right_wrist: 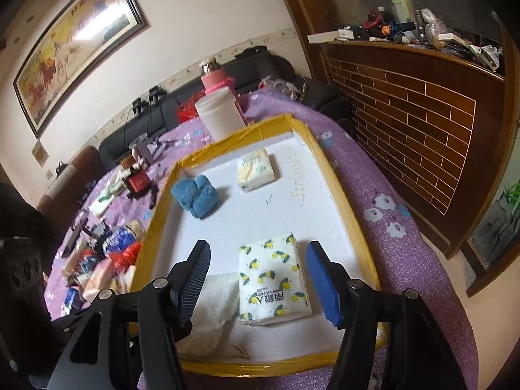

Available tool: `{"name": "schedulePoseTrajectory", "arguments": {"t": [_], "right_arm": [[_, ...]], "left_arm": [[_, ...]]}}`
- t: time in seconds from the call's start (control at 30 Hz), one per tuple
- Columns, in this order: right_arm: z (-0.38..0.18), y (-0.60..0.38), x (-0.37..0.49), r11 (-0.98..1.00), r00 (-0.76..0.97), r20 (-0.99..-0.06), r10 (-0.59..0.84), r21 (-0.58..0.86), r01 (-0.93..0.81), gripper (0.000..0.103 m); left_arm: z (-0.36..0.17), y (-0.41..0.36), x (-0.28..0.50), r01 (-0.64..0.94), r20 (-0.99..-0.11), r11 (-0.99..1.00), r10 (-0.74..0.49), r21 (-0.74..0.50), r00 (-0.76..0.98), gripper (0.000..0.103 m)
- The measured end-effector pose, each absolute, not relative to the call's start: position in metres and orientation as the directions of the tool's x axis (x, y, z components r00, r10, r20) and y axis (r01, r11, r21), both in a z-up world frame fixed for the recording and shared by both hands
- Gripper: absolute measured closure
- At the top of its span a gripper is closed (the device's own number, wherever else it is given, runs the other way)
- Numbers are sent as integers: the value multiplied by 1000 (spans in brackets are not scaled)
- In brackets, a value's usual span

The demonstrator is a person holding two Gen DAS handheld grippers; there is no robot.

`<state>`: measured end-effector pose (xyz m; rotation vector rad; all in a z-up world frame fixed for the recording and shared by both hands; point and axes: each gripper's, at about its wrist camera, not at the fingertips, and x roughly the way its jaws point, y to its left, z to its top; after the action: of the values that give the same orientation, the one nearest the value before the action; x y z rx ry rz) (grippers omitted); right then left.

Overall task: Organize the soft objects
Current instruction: 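Open the left gripper over the tray while the right releases the lemon-print pack, then grasp the blue Vinda tissue pack with the left gripper while the right grasps the pink rose tissue pack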

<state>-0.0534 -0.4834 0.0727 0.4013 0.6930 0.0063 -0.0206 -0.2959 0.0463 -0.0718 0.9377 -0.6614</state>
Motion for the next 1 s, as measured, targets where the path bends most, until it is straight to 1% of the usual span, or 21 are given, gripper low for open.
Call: {"name": "schedulePoseTrajectory", "arguments": {"t": [0.13, 0.2, 0.5, 1.0], "right_arm": [[82, -475, -57, 925, 788, -599, 143, 364, 109, 38], [86, -470, -58, 926, 792, -593, 149, 364, 98, 38], [99, -442, -60, 940, 799, -580, 155, 335, 61, 35], [98, -352, -47, 961, 754, -614, 233, 263, -82, 35]], "left_arm": [[56, -291, -28, 514, -708, 795, -563, -323, 426, 40], [61, -288, -32, 521, -699, 791, -569, -321, 433, 35], [90, -250, -49, 534, -639, 786, -590, -312, 494, 30], [102, -148, -61, 452, -580, 813, -580, -367, 572, 28]]}}
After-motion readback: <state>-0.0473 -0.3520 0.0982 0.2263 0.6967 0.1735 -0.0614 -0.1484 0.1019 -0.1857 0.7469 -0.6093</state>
